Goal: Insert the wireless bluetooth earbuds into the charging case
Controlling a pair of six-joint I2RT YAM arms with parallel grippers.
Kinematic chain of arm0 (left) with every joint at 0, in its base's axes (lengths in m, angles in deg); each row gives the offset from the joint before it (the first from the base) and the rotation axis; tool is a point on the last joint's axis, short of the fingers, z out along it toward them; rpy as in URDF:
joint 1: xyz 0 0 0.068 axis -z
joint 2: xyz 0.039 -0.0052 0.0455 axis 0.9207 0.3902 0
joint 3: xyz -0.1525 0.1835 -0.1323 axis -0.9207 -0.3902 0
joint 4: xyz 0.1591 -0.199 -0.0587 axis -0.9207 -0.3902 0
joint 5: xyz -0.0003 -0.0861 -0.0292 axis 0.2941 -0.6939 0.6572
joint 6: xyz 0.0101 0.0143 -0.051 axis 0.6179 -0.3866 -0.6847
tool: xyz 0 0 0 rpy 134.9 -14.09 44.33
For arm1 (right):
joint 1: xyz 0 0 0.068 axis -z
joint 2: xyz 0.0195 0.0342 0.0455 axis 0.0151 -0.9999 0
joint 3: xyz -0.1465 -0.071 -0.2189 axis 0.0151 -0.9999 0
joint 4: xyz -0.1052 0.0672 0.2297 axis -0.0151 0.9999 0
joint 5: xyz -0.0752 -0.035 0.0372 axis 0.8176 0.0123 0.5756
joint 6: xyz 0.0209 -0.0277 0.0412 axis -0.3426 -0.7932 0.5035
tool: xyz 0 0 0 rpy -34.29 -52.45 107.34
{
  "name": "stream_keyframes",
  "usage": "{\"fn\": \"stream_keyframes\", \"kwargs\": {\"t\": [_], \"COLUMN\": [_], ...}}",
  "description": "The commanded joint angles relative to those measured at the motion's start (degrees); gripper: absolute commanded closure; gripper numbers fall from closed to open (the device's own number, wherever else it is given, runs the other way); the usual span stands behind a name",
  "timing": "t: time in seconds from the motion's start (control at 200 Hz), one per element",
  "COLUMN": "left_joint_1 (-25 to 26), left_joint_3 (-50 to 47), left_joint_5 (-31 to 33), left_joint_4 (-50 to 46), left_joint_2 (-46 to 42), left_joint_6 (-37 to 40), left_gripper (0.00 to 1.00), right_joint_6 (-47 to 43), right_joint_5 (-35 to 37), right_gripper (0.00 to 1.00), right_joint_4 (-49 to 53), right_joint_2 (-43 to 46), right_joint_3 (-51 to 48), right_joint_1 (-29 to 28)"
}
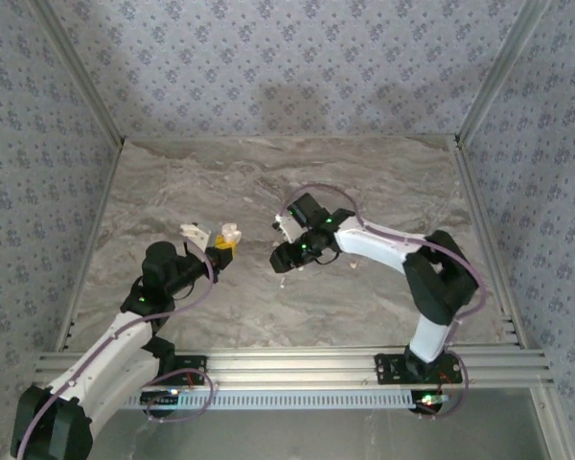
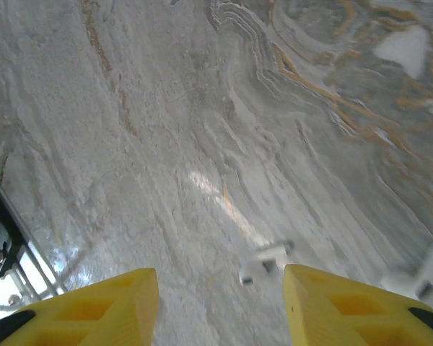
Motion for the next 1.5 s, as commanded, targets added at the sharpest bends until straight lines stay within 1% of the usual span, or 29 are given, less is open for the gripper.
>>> {"fn": "stream_keyframes", "kwargs": {"t": [0.0,0.235,0.52,0.68,0.844,1.024,1.204,1.359,1.424,1.494], "left_joint_1": [-0.44,-0.71,-0.71,-0.71,-0.71,-0.71,-0.70,-0.71,-0.71,-0.71], "left_joint_3": [-0.12,0.83,1.26,1.22,1.22,1.44,1.58,1.58,1.66,1.66], "left_joint_5": [1.01,0.78,0.42,0.34,0.07,-0.50,-0.81,-0.81,-0.72,-0.42], "left_joint_4": [-0.16,-1.79,-1.86,-2.50,-2.96,-2.85,-3.14,-3.31,-3.32,-3.40], "left_joint_2": [-0.83,-0.32,0.45,0.36,0.41,0.48,0.41,0.41,0.39,0.41], "left_joint_6": [-1.03,0.16,0.66,1.09,1.27,1.43,1.46,1.36,1.27,1.11], "left_gripper": [0.85,0.84,0.84,0.84,0.84,0.84,0.84,0.84,0.84,0.84], "right_joint_6": [-2.53,-3.42,-5.17,-6.76,-7.13,-6.26,-6.07,-6.07,-5.83,-4.93], "right_joint_5": [-2.21,-2.23,0.21,1.54,2.09,2.11,2.04,1.99,3.34,6.40], "right_gripper": [0.49,0.49,0.48,0.48,0.49,0.51,0.53,0.54,0.54,0.54], "right_joint_4": [1.27,1.67,4.77,8.32,11.24,11.28,12.59,15.39,17.04,19.26], "right_joint_2": [-3.88,-10.20,-13.18,-12.60,-10.12,-7.48,-6.07,-4.27,-2.90,-1.52], "right_joint_3": [4.26,6.14,6.38,5.46,2.90,0.26,0.05,0.77,1.91,3.57], "right_joint_1": [-1.18,-1.93,-2.41,-2.50,-2.68,-3.29,-4.76,-6.32,-6.52,-6.47]}}
